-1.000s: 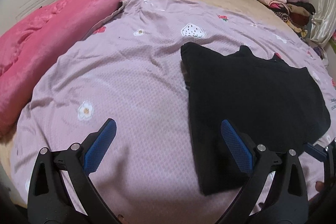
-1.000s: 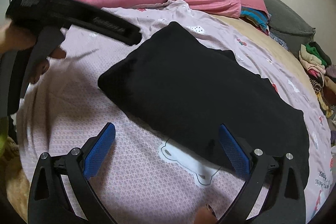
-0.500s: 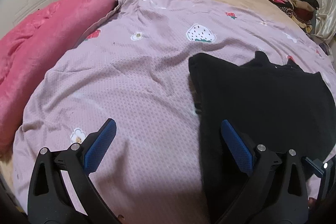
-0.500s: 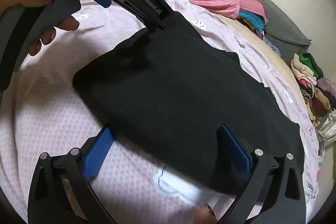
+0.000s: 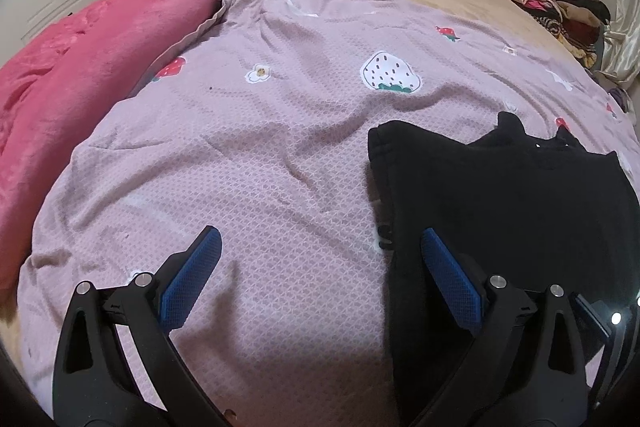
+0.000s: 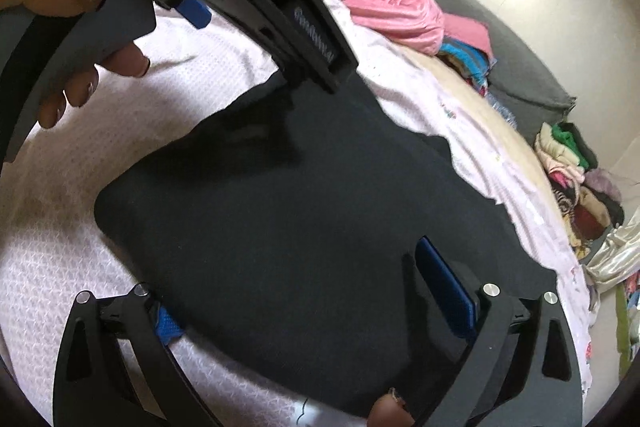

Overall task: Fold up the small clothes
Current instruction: 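Grasp the bundle edge with the left gripper while the right gripper approaches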

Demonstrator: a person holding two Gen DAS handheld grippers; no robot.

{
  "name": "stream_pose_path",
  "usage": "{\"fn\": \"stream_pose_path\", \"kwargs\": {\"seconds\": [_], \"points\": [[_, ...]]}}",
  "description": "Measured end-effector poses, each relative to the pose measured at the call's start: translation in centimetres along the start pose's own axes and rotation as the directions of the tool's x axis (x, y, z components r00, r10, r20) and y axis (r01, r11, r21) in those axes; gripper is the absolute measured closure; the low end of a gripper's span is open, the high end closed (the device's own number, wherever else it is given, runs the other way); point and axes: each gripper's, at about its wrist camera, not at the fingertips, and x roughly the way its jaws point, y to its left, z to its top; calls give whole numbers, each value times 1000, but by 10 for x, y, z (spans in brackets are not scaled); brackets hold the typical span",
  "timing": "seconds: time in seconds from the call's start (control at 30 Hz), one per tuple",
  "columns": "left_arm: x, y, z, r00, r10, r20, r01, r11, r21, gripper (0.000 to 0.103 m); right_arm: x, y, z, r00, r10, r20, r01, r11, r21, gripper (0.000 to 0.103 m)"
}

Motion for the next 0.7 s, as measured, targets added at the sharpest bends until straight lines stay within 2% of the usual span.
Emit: {"fn": "stream_pose_path", "kwargs": {"seconds": [0.03,0.07,0.13,0.2,0.3,0.4,0.5,0.63,0.7], "points": [[1,0,0,1000,-2,-1,2,1000,2,10,-2,0,-1,1000,-1,8,1,1000,-4,15],[1,-1,0,1000,-3,-2,3,1000,3,10,-5,1,-1,1000,-2,20,2,1000,-10,25],[2,-2,1,1000,-13,-6,13,1000,2,10,-11,1,-2,999,-13,50,14,1000,-19,32],[3,-2,0,999,-33,-15,33,999,-7,10,-18,0,-3,997,-8,82,10,1000,-30,52],[3,-1,-1,996,-86,-26,85,996,-37,10,-26,-1,-4,992,-21,123,27,999,-42,71],[2,-2,-2,987,-156,-29,154,985,-73,10,-33,-7,-6,989,-29,145,32,999,-17,80],[2,-4,-3,978,-206,-34,202,975,-92,10,-38,-18,-7,987,-19,158,14,999,29,83],[5,-5,-4,953,-300,-36,292,945,-145,10,-45,-24,-9,986,4,167,-15,998,64,84],[7,-8,-5,933,-360,-33,348,919,-184,10,-50,-22,-11,985,9,172,-21,998,66,84]]}}
